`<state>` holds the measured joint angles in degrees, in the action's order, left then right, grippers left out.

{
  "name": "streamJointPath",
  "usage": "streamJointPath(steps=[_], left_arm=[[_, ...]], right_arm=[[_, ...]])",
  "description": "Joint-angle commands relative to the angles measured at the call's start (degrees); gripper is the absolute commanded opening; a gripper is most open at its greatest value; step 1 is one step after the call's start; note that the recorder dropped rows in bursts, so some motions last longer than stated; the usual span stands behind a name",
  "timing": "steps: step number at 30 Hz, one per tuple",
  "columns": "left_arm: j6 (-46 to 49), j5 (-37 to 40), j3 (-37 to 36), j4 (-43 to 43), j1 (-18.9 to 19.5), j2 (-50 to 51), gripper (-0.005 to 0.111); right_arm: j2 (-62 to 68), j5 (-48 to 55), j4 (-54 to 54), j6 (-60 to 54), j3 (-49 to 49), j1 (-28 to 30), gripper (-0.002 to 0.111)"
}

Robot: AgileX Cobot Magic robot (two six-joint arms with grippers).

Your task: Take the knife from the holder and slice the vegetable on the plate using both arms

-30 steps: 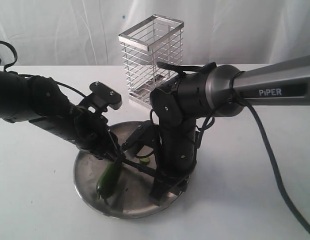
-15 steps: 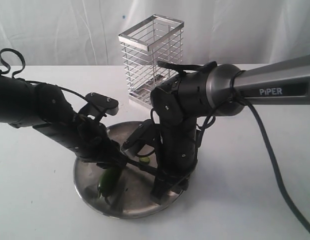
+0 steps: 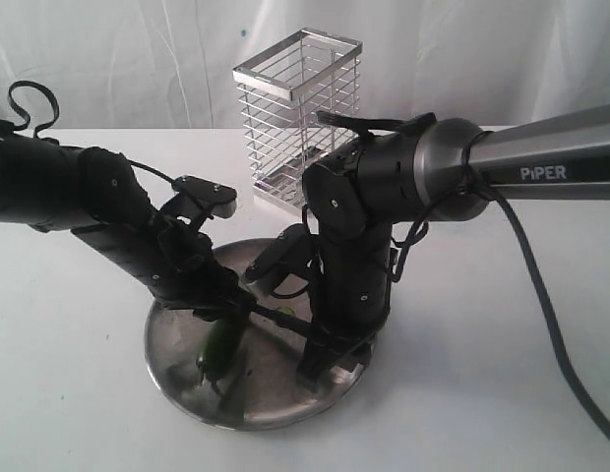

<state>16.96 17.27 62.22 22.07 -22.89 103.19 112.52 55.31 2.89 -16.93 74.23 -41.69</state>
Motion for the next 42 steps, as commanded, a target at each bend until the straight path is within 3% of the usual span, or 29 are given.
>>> streamJointPath(steps=[1,8,21,26,42], left_arm=[[-2.5,1.4,2.5,4.7,3.1,-0.9,0.053],[10.8,4.9,2.5,17.5,5.8,-0.9,0.053],[11.4,6.2,2.5,17.3,5.7,-0.8,0.054],[11.4,8.1,2.5,15.6,5.7,0.2,0.075],[11.5,5.0,0.3,14.7,5.6,2.4,0.071]], right_arm=[[0.2,1.0,-0.9,-2.3,0.0,-0.7,0.0],[0.2,1.1,-1.0,-2.3,0.0,-0.7,0.0],[0.2,1.3,-1.0,-2.3,0.0,-0.7,0.0],[0.2,1.3,-1.0,-2.3,0.0,-0.7,0.0],[0.2,1.8,-1.4,-2.3,0.0,-0.7,0.0]])
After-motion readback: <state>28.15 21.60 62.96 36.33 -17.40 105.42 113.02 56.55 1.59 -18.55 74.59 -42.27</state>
